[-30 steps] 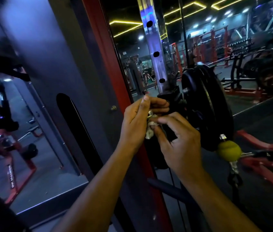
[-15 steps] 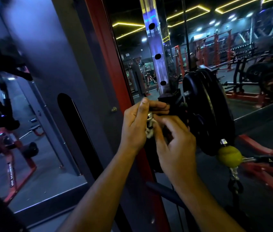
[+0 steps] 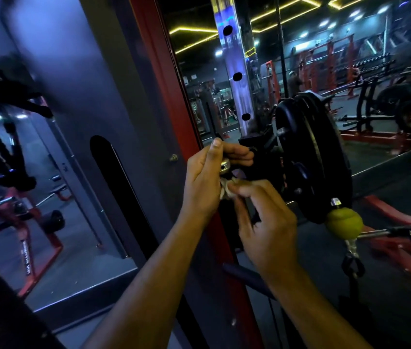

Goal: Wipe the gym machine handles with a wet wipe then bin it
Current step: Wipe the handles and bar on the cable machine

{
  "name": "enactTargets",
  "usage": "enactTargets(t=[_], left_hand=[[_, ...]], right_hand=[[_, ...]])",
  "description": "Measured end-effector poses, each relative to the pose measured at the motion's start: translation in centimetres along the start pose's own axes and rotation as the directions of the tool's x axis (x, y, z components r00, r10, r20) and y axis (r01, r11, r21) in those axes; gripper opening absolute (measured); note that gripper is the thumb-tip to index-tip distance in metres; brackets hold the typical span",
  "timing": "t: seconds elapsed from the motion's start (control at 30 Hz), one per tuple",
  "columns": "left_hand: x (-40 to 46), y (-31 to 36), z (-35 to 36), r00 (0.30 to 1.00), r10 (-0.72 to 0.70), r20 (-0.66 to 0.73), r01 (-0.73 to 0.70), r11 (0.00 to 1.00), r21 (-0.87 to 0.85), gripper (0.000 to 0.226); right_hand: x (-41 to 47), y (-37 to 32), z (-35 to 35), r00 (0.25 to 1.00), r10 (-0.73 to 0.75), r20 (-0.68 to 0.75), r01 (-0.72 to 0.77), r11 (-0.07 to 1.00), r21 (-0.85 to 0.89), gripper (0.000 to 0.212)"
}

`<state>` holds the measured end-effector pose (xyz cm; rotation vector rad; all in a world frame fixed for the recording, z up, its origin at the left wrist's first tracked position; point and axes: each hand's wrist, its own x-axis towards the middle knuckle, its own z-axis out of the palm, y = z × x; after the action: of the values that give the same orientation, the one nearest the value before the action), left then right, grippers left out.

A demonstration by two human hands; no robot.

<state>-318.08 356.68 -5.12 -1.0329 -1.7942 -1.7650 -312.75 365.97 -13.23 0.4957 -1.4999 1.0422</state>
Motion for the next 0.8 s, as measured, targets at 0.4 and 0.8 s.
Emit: enactTargets(t=[0.4, 0.8], left_hand=[[0.7, 0.9, -2.8, 0.978, 0.003, 0.209, -0.107, 0.865, 0.490, 0.053], [0.5, 1.4, -2.4, 0.992, 0.040, 0.116, -0.114, 0.642, 0.758, 0.070]], right_hand=[[0.4, 0.6, -0.6, 0.988, -0.102, 0.113, 0.107, 0.993, -0.041, 0.012], [1.3, -0.4, -0.3, 0.998, -0.037, 0.043, 0.037, 0.999, -0.001, 0.012]])
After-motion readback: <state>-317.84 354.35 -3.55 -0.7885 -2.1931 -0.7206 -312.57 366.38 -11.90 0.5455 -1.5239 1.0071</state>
